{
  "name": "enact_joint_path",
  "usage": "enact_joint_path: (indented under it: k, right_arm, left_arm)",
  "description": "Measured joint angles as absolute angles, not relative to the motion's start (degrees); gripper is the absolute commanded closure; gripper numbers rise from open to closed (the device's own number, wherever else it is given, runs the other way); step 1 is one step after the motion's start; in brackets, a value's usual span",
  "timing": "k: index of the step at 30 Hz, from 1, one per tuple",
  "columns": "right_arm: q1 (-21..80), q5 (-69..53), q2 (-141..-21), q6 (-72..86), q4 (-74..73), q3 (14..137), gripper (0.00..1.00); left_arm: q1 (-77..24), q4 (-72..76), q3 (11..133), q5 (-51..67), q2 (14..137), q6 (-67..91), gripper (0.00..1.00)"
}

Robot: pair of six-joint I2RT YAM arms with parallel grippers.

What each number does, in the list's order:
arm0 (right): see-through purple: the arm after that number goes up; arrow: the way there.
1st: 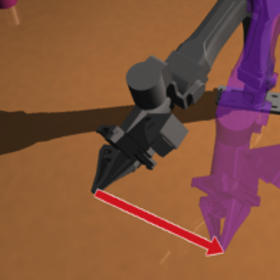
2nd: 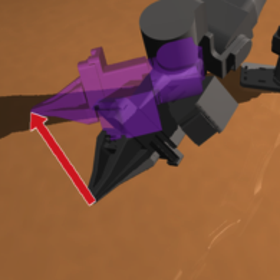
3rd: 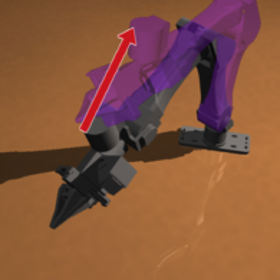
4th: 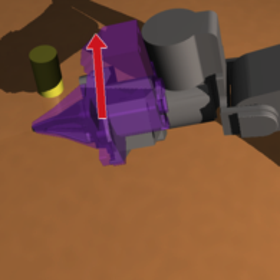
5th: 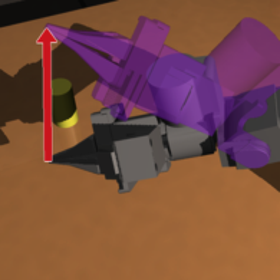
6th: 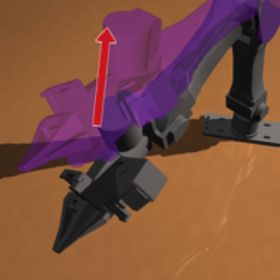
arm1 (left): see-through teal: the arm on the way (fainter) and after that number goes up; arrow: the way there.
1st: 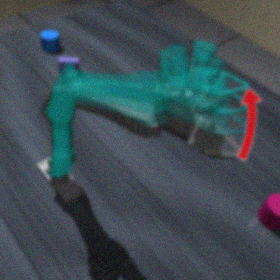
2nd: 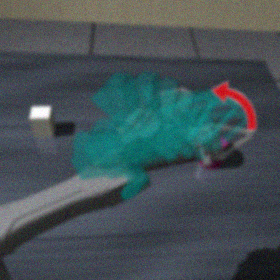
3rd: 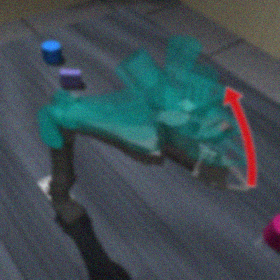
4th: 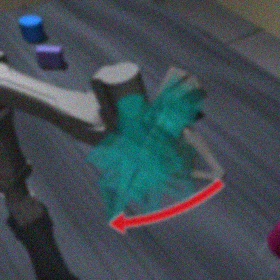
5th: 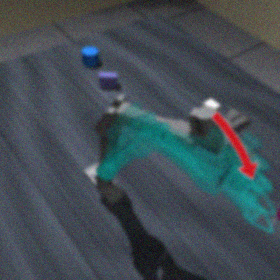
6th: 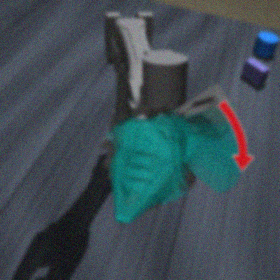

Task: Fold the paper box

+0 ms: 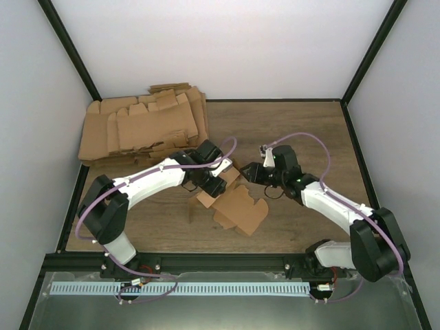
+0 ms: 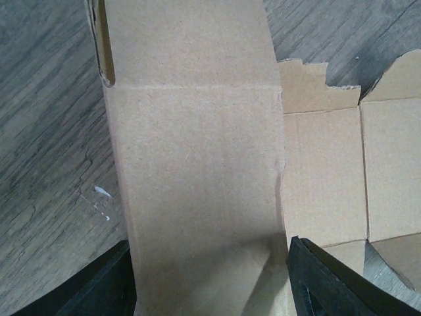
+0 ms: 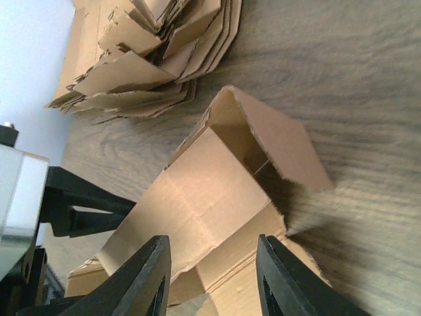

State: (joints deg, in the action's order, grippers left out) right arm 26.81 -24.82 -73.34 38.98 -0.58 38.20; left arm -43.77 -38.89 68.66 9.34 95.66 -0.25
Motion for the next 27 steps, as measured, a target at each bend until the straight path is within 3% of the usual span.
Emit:
enact_joint_path:
  k: [9, 19, 27]
  right_arm:
    - [26.8, -21.7, -73.1, 26.8, -6.2, 45.5, 0.59]
    - [26.8, -25.1, -82.9, 21.5, -9.6, 53.7, 0.69]
    - [26.8, -25.9, -90.3, 20.1, -12.7, 56.6, 0.71]
  left_arm:
    - [-43.8, -38.5, 68.1, 9.8, 95.6, -0.1, 0.35]
    - [-43.8, -36.4, 67.6, 11.1, 95.6, 1.3, 0.35]
    - [-43.8, -34.7, 66.5, 11.9, 94.9, 2.5, 0.31]
